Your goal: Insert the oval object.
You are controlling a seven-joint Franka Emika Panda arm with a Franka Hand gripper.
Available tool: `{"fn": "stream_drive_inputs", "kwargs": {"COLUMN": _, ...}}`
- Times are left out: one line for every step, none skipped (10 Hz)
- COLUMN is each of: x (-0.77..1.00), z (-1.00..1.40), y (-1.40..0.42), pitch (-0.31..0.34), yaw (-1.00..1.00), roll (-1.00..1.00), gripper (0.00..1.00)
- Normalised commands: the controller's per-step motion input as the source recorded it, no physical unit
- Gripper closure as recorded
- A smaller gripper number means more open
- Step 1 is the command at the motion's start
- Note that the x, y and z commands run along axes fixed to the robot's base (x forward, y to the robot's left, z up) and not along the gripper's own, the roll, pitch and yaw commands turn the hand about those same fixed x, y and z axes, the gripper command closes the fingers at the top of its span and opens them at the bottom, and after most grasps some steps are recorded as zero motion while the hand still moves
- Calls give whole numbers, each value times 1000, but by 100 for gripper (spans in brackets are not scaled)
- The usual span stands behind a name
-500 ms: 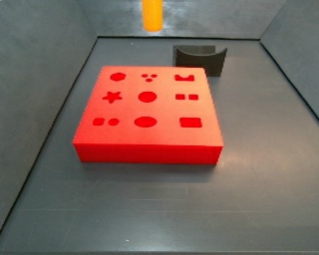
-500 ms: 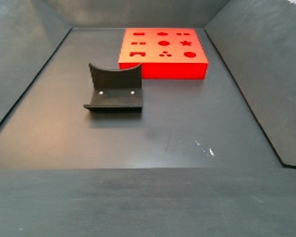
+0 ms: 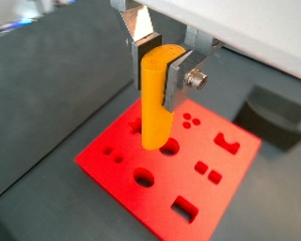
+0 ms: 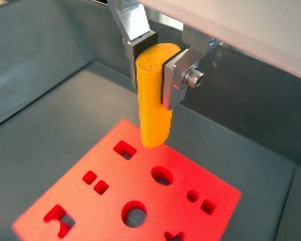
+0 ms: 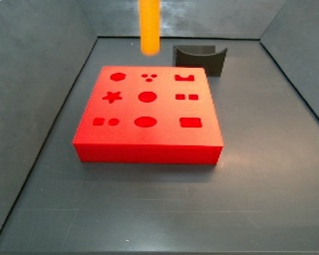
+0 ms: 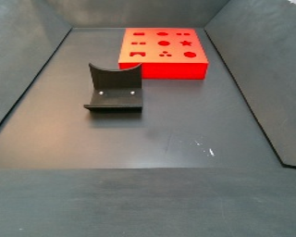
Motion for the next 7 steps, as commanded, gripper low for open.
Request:
{"fn": "stream_drive_inputs", "kwargs": {"x": 34, "z": -606, "y": -117, "pitch": -76, "yaw": -966, "roll": 67, "gripper": 100}}
{"fn": "stream_drive_inputs", "kwargs": {"x": 23, "z": -606, "y": -83, "pitch": -70, "yaw": -994, "roll": 53, "gripper": 100}}
{"fn": "stream_drive_inputs", "kwargs": {"x": 11, "z": -580, "y": -57, "pitch": -74, "yaw": -1000, "roll": 34, "gripper": 100}}
{"fn": "stream_drive_inputs", "kwargs": {"x": 0, "z": -509, "y": 0, "pitch": -69, "yaw": -1000, "roll": 0, "gripper": 100}}
{"fn": "stream_drive_inputs", "kwargs": {"x": 0, "z": -446, "y": 0, "pitch": -20, "yaw": -1000, "roll": 0, "gripper": 100}}
{"fn": "stream_drive_inputs", "kwargs": {"x": 0, "z": -420, "y": 0, "pitch": -27, "yaw": -1000, "roll": 0, "gripper": 100}}
{"fn": "stream_drive_inputs", "kwargs": {"x": 60, "z": -337, "y": 0, "pitch": -70, "yaw": -1000, "roll": 0, "gripper": 100}}
